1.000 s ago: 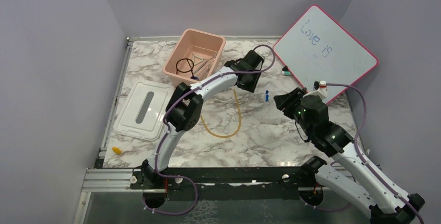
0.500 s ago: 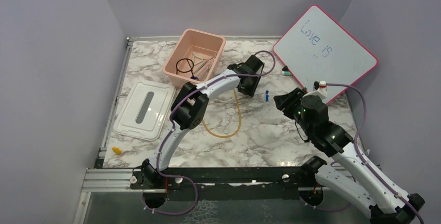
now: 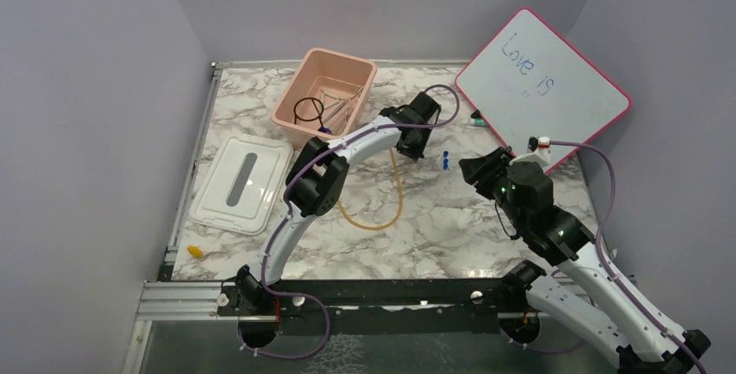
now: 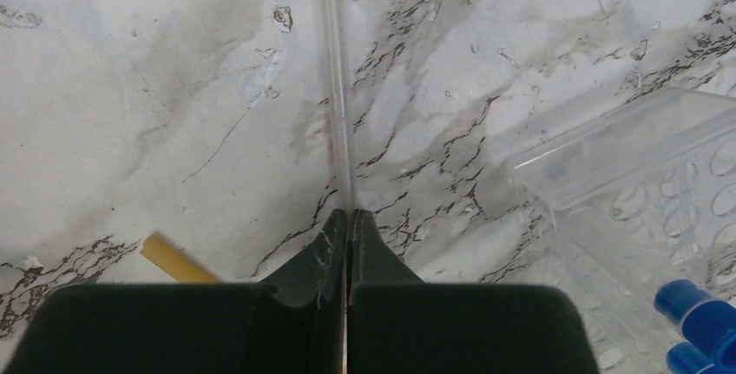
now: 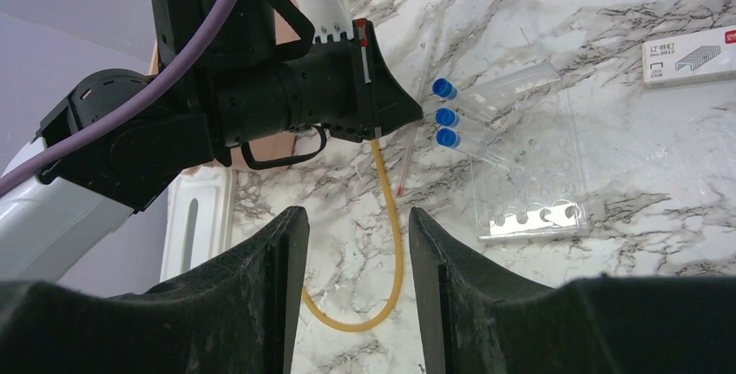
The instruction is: Organize the chemistry lab equipment
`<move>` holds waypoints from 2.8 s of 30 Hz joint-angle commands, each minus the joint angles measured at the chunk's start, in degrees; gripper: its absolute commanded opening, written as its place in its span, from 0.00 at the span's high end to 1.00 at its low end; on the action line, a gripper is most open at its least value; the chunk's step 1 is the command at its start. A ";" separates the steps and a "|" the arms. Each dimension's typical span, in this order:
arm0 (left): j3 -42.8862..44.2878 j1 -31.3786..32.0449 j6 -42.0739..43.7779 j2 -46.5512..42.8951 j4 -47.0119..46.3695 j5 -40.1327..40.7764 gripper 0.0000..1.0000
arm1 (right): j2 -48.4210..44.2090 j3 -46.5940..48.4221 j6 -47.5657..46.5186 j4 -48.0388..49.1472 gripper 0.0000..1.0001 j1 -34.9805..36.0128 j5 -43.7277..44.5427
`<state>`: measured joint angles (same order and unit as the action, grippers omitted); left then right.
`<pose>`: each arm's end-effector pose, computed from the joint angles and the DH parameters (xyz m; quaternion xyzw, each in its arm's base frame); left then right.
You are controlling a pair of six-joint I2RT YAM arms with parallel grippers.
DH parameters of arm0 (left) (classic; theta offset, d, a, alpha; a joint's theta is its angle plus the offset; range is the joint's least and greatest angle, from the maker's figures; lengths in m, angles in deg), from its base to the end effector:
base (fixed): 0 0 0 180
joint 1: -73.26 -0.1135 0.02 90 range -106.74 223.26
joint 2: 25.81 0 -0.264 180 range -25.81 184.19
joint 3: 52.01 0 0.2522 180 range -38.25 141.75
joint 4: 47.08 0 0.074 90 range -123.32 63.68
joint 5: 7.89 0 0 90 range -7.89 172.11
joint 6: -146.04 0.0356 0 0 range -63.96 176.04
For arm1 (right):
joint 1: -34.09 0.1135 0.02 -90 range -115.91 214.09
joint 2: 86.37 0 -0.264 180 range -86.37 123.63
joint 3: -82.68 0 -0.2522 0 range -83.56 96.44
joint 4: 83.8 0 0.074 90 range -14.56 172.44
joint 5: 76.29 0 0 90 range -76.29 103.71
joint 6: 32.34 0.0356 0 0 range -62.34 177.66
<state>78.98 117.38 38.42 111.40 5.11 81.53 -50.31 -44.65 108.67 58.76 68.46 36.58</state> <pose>0.3744 -0.3636 0.1722 0.2219 0.9363 -0.1438 0.2311 0.1300 0.0722 0.3030 0.2281 0.7822 0.2573 0.5196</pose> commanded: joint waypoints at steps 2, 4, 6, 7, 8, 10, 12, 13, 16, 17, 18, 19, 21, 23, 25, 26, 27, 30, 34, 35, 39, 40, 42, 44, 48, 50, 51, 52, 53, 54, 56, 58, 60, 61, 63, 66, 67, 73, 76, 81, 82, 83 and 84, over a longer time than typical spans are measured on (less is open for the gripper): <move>0.35 0.18 1.76 -1.91 0.42 2.66 1.00 | -0.47 0.73 0.59 -0.73 0.50 -0.35 1.13; 0.45 0.18 2.20 -3.36 0.41 2.69 1.00 | -0.53 0.86 0.69 -0.99 0.50 -0.32 1.06; 0.46 0.09 2.56 -5.16 0.37 2.56 1.00 | -0.54 0.94 0.76 -1.24 0.50 -0.31 1.10; 0.52 0.09 2.74 -6.26 0.41 2.52 1.00 | -0.68 0.93 0.77 -1.34 0.50 -0.33 1.04; 0.66 0.03 2.88 -7.37 0.38 2.33 1.00 | -0.72 1.00 0.80 -1.44 0.50 -0.29 1.06; 1.02 -0.16 3.31 -9.51 0.33 1.88 1.00 | -0.80 0.97 0.77 -1.54 0.50 -0.27 1.12; 1.23 -0.38 3.62 -11.68 0.37 1.67 1.00 | -0.83 0.94 0.86 -1.47 0.50 -0.32 1.12; 1.21 -0.47 3.77 -12.77 0.36 1.64 1.00 | -0.81 0.98 0.85 -1.53 0.50 -0.27 1.08; 0.76 -1.13 4.29 -16.32 0.36 2.10 1.00 | -0.81 0.93 0.98 -1.52 0.50 -0.33 0.95; 0.46 -1.52 4.67 -17.33 0.38 2.56 1.00 | -0.79 0.88 1.01 -1.53 0.50 -0.30 1.01; 0.12 -2.01 4.93 -18.35 0.33 3.06 1.00 | -0.73 0.94 1.04 -1.49 0.50 -0.32 1.05; -0.27 -2.59 5.24 -19.19 0.38 3.49 1.00 | -0.74 0.85 1.08 -1.52 0.50 -0.29 1.04; -1.08 -4.12 6.14 -21.04 0.39 4.61 1.00 | -0.66 0.86 1.11 -1.41 0.50 -0.30 1.11; -2.10 -6.34 6.62 -22.64 0.35 5.03 1.00 | -0.53 0.81 1.12 -1.29 0.50 -0.27 1.08; -3.09 -8.94 6.79 -23.99 0.34 4.26 1.00 | -0.29 0.72 1.16 -1.10 0.50 -0.33 0.97; -3.44 -10.29 6.81 -24.64 0.37 3.72 1.00 | -0.24 0.62 1.20 -0.98 0.50 -0.31 0.96; -3.71 -11.57 6.77 -25.09 0.38 3.33 1.00 | -0.07 0.57 1.20 -0.81 0.50 -0.32 0.87; -4.43 -14.78 7.69 -26.07 0.34 3.25 1.00 | 0.50 0.46 1.20 -0.35 0.50 -0.32 0.64; -5.31 -18.08 9.88 -26.30 0.32 4.80 1.00 | 1.06 0.46 1.12 -0.22 0.50 -0.30 0.64; -5.27 -19.01 10.07 -26.03 0.32 5.20 1.00 | 1.16 0.54 1.12 -0.22 0.50 -0.34 0.68; -4.72 -22.84 10.69 -24.72 0.33 2.25 1.00 | 1.27 0.25 1.08 0.25 0.50 -0.32 0.76; -4.46 -23.79 11.37 -24.14 0.39 0.94 1.00 | 1.37 0.28 0.97 0.22 0.50 -0.31 0.77; -4.25 -24.76 12.31 -23.41 0.38 -1.20 1.00 | 1.60 0.28 0.86 0.24 0.50 -0.34 0.92; -4.18 -25.35 13.42 -22.47 0.37 -2.33 1.00 | 1.77 0.22 0.85 0.46 0.50 -0.30 1.04; -5.27 -25.49 15.27 -20.23 0.33 -3.13 1.00 | 2.40 -0.03 0.93 1.00 0.50 -0.32 0.68; -6.15 -25.49 15.30 -18.71 0.30 -5.07 1.00 | 2.84 -0.11 1.03 1.19 0.50 -0.30 0.60; -6.81 -25.49 15.40 -18.04 0.13 -6.39 1.00 | 3.05 -0.21 1.07 1.45 0.50 -0.35 0.47; -7.45 -25.49 15.32 -17.37 -0.09 -6.96 1.00 | 3.34 -0.23 1.06 1.67 0.50 -0.29 0.42; -7.99 -25.49 15.12 -16.87 -0.30 -6.81 1.00 | 3.52 -0.10 0.92 1.82 0.50 -0.32 0.20; -8.44 -25.46 15.05 -16.37 -0.52 -6.74 1.00 | 3.68 -0.06 0.80 1.88 0.50 -0.32 0.12; -8.71 -25.48 14.82 -15.75 -0.85 -6.90 1.00 | 3.80 -0.05 0.68 1.80 0.50 -0.30 0.13; -8.54 -25.44 14.37 -15.37 -1.12 -7.35 1.00 | 3.77 -0.14 0.59 1.80 0.50 -0.27 0.47; -8.22 -25.48 13.91 -15.30 -1.37 -7.84 0.97 | 3.82 -0.29 0.51 1.88 0.50 -0.36 0.59; -8.10 -25.49 13.72 -15.30 -1.38 -7.87 0.94 | 3.73 -0.40 0.50 1.88 0.50 -0.30 0.69; -7.86 -25.47 13.33 -15.45 -1.40 -7.91 0.87 | 3.80 -0.52 0.50 1.98 0.50 -0.28 0.68; -7.57 -25.47 12.39 -16.39 -1.43 -7.77 0.80 | 3.73 -0.49 0.34 2.03 0.50 -0.31 0.77; -7.42 -25.48 11.83 -16.92 -1.41 -7.66 0.77 | 3.77 -0.43 0.25 2.08 0.50 -0.33 0.77; -8.52 -24.76 7.64 -24.14 -3.07 -8.07 0.62 | 4.03 -0.62 -0.25 2.28 0.49 -0.35 0.42; -9.40 -22.54 6.82 -28.66 -3.38 -7.23 0.55 | 4.37 -1.01 0.10 2.51 0.49 -0.29 -0.19; -13.97 -17.66 6.22 -36.79 -3.53 -6.93 0.45 | 5.01 -1.11 0.08 2.96 0.49 -0.29 -1.31; -15.29 -16.52 6.23 -38.34 -3.56 -6.69 0.44 | 5.04 -0.98 0.02 2.82 0.49 -0.27 -1.39; -16.71 -15.25 6.46 -40.07 -3.75 -6.75 0.44 | 5.10 -0.90 -0.12 2.71 0.49 -0.30 -1.48; -18.54 -13.77 6.56 -41.66 -4.01 -6.98 0.43 | 5.09 -0.72 -0.19 2.49 0.49 -0.35 -1.40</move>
<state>65.80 99.19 45.56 76.21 2.29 75.06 -45.20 -45.37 109.08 59.74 68.46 35.99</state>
